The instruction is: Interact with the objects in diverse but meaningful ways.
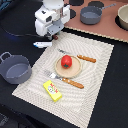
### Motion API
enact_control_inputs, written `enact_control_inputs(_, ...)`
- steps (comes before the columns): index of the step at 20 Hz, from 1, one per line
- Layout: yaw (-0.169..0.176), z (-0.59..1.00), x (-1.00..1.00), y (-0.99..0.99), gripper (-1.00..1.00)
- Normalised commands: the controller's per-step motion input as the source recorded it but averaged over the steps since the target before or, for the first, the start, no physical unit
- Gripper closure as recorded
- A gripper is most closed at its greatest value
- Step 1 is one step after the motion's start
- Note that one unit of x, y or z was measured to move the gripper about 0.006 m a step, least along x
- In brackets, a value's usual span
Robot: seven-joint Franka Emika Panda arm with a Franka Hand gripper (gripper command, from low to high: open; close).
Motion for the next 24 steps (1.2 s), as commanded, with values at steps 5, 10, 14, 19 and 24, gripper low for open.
enact_control_inputs(5, -0.002, 0.06, -0.09, -0.16, 1.00)
enact_control_inputs(10, 0.000, 0.71, -0.17, -0.38, 1.00)
enact_control_inputs(14, 0.000, 1.00, -0.18, -0.33, 1.00)
enact_control_inputs(19, 0.000, 0.95, 0.30, 0.26, 1.00)
enact_control_inputs(24, 0.000, 0.58, 0.73, 0.57, 1.00)
